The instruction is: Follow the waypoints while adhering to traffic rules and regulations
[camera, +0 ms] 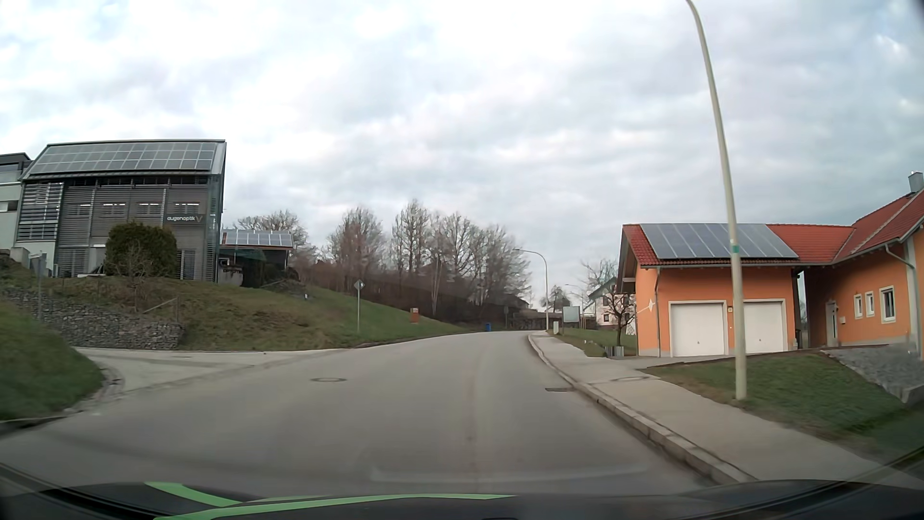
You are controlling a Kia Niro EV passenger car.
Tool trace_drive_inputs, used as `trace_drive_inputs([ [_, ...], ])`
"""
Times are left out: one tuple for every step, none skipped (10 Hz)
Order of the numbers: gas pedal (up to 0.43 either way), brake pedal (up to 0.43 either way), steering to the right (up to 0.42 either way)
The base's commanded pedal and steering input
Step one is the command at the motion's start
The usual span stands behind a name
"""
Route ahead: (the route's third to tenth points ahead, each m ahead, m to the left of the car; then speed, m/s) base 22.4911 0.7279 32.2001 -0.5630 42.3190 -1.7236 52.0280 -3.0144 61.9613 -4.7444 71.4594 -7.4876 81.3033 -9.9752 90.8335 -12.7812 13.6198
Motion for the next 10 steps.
trace_drive_inputs([
  [0.299, 0.000, 0.017],
  [0.299, 0.000, 0.017],
  [0.299, 0.000, 0.016],
  [0.299, 0.000, 0.016],
  [0.299, 0.000, 0.016],
  [0.299, 0.000, 0.014],
  [0.299, 0.000, 0.012],
  [0.299, 0.000, 0.012],
  [0.299, 0.000, 0.012],
  [0.299, 0.000, 0.012],
])
